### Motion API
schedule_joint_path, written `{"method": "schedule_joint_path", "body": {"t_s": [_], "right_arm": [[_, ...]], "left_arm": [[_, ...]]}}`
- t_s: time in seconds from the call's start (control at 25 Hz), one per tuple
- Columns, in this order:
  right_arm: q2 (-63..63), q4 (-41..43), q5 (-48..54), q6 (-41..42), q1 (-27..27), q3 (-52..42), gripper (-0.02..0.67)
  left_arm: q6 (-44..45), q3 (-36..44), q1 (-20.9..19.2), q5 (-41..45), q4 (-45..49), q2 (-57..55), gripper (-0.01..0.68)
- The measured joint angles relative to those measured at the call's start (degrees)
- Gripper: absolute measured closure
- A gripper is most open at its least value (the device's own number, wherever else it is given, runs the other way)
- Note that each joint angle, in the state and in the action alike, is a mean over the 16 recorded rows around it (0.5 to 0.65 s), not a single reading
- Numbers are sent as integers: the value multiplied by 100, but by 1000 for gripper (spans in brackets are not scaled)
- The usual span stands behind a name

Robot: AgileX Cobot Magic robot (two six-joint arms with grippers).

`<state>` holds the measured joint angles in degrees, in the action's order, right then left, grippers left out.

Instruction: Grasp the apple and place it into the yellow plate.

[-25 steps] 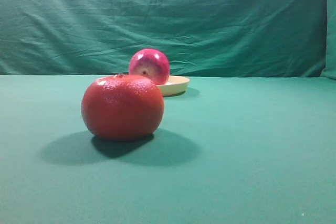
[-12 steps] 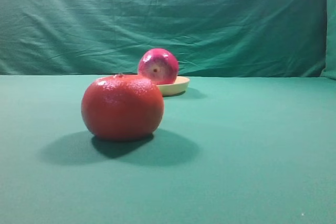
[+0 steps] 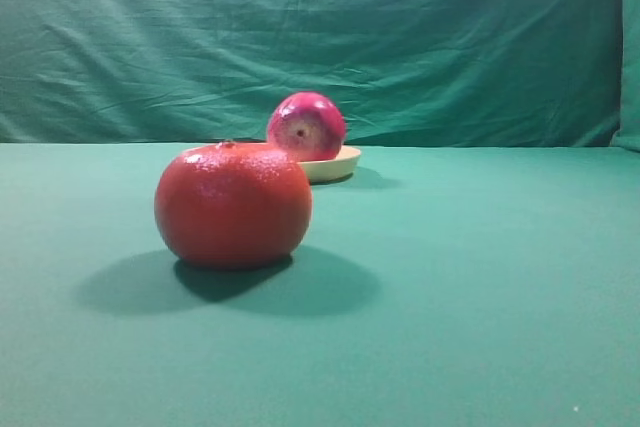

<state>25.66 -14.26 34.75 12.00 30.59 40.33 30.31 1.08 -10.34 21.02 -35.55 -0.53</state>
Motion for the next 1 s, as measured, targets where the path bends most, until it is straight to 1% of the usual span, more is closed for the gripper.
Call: {"method": "schedule_joint_path", "body": {"t_s": [0.2, 0.4, 0.56, 0.72, 1.0], "right_arm": [[-75, 169, -80, -24, -32, -22, 649], [-126, 329, -105, -41, -270, -59, 649], [-284, 395, -104, -48, -628, -193, 649], [-573, 415, -171, -51, -1102, -498, 649], [-1435, 418, -476, -50, -1891, -1463, 649]], "left_arm": [[0, 0, 0, 0, 0, 0, 516], [0, 0, 0, 0, 0, 0, 516], [0, 0, 0, 0, 0, 0, 516], [0, 0, 0, 0, 0, 0, 516], [0, 0, 0, 0, 0, 0, 516]]}}
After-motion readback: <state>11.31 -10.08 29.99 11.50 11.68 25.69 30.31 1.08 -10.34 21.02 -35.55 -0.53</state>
